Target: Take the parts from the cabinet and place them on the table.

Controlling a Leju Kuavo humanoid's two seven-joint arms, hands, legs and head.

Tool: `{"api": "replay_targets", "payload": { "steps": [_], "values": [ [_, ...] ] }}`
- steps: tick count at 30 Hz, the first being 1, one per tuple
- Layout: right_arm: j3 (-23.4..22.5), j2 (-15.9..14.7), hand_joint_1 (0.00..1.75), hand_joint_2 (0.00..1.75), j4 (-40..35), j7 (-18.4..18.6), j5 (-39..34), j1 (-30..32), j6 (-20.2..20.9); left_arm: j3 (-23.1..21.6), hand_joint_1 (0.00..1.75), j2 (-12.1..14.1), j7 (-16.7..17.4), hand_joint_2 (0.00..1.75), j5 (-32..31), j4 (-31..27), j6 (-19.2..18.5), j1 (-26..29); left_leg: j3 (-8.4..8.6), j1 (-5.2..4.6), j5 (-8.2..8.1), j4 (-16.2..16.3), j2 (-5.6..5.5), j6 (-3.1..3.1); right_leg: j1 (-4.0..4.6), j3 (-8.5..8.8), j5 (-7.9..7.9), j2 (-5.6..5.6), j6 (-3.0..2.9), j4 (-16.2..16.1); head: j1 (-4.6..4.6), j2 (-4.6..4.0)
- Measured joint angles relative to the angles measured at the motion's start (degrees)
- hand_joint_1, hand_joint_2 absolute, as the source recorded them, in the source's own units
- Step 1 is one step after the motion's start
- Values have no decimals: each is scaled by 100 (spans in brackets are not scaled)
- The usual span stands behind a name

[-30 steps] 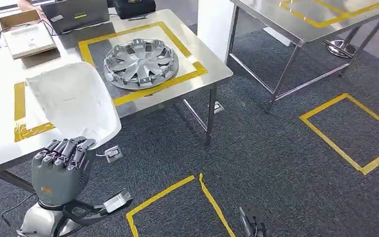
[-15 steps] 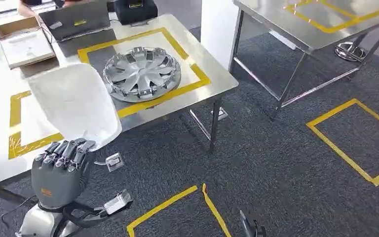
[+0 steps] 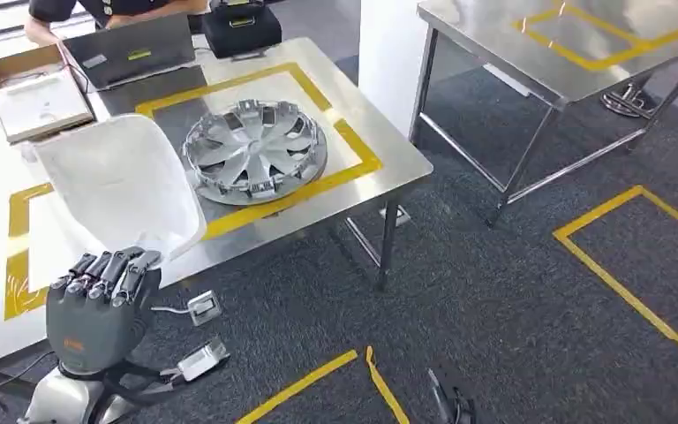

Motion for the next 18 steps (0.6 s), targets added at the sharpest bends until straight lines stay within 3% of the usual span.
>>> {"api": "replay_targets", "payload": {
  "steps": [1, 2, 4, 5, 6, 7, 10, 11, 12, 13, 14, 16, 18],
  "values": [
    [-2, 0, 0, 0, 0, -32, -11, -9, 2, 2, 175, 2, 2, 175, 0, -13, 2, -6, 86, 21, -19, -33, 7, 18, -14, -55, -18, -12, 17, 196, 22, 0],
    [0, 4, 0, 0, 0, -46, -22, -31, 11, 4, 175, 2, 2, 175, 0, -18, 2, -14, 119, 28, -47, -40, 10, 52, -19, -256, -68, -22, 46, 528, 31, 0],
    [-2, 2, 0, 0, 0, -61, -42, -40, 17, 7, 175, 2, -2, 175, -2, -16, 4, 1, 154, 30, -112, -40, 11, 62, -51, -804, -394, -23, 121, 1270, 46, 0],
    [-2, 2, 0, 0, 0, -59, -46, -22, 17, 7, 175, 2, 0, 175, -2, -16, 4, 13, 182, 33, -157, -39, 7, 60, -58, -1044, -595, -25, 146, 1522, 46, 0],
    [-4, 2, 0, 0, 0, -61, -48, -3, 20, 7, 175, 2, 0, 175, -2, -16, 4, 23, 218, 40, -198, -32, -2, 50, -68, -1192, -637, -26, 150, 1579, 50, 0],
    [-4, 2, 0, 0, 0, -63, -50, 7, 31, 9, 175, 2, 0, 175, -4, -16, 4, 24, 264, 48, -241, -25, -15, 30, -80, -1214, -483, -27, 167, 1417, 53, 0],
    [-4, 2, 0, 0, 0, -66, -61, 17, 42, 15, 175, 0, 11, 175, -35, -16, 4, 24, 417, 79, -411, 23, -12, -69, -138, -804, 617, -42, 237, 26, 55, 0],
    [-4, 8, 0, 0, 2, -63, -63, 21, 46, 20, 175, 0, 13, 175, -35, -16, 4, 27, 466, 67, -457, 52, -15, -111, -99, -851, 432, -70, 197, 31, 50, 0],
    [-4, 6, 0, 0, 2, -59, -64, 12, 50, 31, 175, 0, 17, 175, -37, -18, 4, 24, 455, 53, -490, 33, -22, -161, -84, -832, 300, -90, 98, 30, 53, 0],
    [-7, 6, 0, 0, 2, -57, -63, 24, 50, 35, 175, 0, 17, 175, -42, -18, 4, 24, 451, 53, -525, 15, -17, -194, -84, -780, 445, -84, 57, -4, 55, 0],
    [-9, 6, 0, 0, 2, -48, -63, 35, 50, 37, 175, 0, 22, 175, -48, -16, 2, 28, 529, 54, -497, 110, -19, -234, -95, -767, 469, -63, 4, -9, 48, 0],
    [-17, 6, 0, 0, 2, -37, -50, 27, 46, 44, 175, 0, 37, 175, -81, -22, 2, 26, 517, 72, -552, 193, 0, -281, -106, -652, 449, -58, -84, -7, 50, 0],
    [-17, 6, 0, 0, 2, -50, -9, 16, 42, 52, 175, 0, 66, 175, -81, -24, -77, 23, 188, 74, -835, 766, 14, -326, -99, -590, 420, -80, -133, -7, 39, 0]
  ]
}}
